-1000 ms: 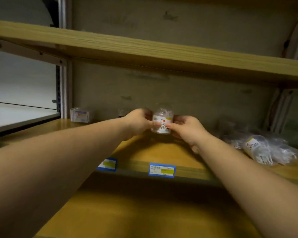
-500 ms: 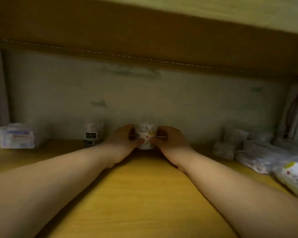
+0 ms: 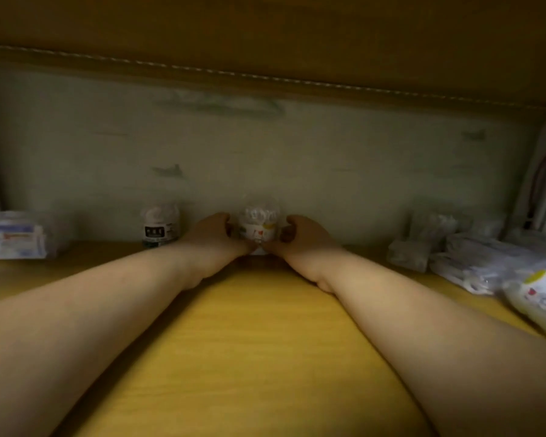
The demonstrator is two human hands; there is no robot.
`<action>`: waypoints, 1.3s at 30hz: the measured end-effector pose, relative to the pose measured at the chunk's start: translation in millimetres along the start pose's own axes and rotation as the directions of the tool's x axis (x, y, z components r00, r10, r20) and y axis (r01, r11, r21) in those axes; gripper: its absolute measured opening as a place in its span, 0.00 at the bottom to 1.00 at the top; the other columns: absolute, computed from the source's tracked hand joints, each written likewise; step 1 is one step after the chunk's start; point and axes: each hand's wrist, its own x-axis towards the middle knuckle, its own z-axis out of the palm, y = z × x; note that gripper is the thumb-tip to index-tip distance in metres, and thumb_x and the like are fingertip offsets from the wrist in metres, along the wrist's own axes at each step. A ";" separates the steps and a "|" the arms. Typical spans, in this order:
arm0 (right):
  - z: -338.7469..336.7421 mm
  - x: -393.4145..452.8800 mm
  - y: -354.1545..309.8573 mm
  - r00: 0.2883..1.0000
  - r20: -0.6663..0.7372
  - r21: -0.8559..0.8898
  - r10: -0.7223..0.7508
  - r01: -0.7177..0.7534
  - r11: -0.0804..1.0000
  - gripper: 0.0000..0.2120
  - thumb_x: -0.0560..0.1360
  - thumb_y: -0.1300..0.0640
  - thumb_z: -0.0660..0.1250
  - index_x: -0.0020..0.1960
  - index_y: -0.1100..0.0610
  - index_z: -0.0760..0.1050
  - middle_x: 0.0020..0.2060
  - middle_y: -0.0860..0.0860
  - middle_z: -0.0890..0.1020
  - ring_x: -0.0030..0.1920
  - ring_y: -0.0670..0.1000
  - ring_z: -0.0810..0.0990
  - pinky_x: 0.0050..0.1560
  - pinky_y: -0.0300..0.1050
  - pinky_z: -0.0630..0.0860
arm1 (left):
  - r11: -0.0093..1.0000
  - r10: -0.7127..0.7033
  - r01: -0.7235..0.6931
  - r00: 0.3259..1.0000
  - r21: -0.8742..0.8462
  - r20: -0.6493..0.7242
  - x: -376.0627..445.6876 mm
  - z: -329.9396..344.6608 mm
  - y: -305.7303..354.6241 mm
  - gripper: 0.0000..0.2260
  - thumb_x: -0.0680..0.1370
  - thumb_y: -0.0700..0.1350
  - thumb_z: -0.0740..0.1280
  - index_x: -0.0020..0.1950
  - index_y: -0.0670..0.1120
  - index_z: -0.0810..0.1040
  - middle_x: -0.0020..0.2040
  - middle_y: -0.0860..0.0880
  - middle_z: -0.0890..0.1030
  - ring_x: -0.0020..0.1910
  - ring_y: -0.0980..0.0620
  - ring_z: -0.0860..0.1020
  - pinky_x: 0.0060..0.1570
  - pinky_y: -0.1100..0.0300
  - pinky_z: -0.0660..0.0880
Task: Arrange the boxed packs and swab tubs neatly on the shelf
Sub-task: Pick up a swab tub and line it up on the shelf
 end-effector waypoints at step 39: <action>-82.7 -211.7 -8.0 0.991 -0.123 0.400 0.053 0.000 0.917 0.17 0.80 0.56 0.62 0.69 0.55 0.75 0.60 0.49 0.80 0.56 0.48 0.78 0.54 0.38 0.72 | 0.977 -0.184 0.177 0.982 -0.121 -0.051 -185.4 15.1 113.0 0.13 0.81 0.49 0.64 0.62 0.46 0.80 0.53 0.46 0.82 0.52 0.46 0.79 0.58 0.52 0.76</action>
